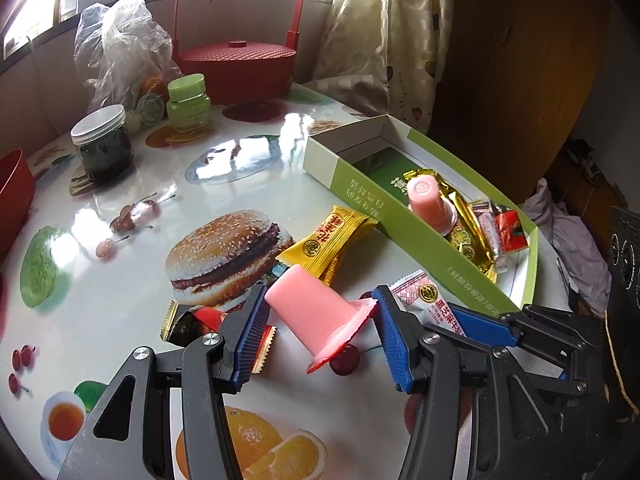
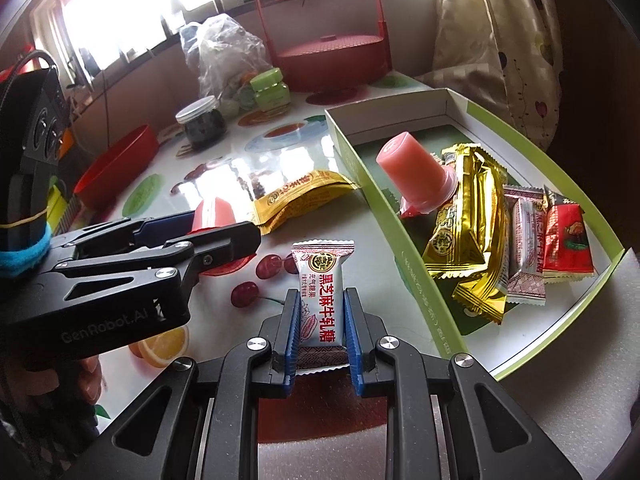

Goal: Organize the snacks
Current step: 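Carry the pink jelly cup and white-and-red packet over the green box with both grippers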

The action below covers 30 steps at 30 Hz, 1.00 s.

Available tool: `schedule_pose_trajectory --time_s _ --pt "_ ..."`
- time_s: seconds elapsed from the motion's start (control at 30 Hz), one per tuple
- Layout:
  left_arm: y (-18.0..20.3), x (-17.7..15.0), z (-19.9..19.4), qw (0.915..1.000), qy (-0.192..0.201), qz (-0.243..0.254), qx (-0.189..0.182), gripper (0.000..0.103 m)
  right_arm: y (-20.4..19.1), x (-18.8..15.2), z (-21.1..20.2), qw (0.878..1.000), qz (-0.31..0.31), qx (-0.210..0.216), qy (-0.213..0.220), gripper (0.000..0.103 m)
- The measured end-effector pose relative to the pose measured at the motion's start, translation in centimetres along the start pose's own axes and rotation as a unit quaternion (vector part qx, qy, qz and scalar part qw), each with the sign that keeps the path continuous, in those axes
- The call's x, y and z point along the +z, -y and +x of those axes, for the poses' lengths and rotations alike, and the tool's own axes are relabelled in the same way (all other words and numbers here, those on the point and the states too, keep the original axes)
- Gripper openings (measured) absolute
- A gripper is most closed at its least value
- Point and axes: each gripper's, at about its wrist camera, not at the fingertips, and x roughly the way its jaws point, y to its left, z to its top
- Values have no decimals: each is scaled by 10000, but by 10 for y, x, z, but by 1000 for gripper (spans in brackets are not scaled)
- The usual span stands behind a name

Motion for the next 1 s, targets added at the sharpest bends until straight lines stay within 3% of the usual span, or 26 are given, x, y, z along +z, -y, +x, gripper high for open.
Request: schedule_pose_trajectory --time_s 1.0 --pt "33 13 -22 9994 214 241 -84 54 22 6 -47 9985 199 -92 501 20"
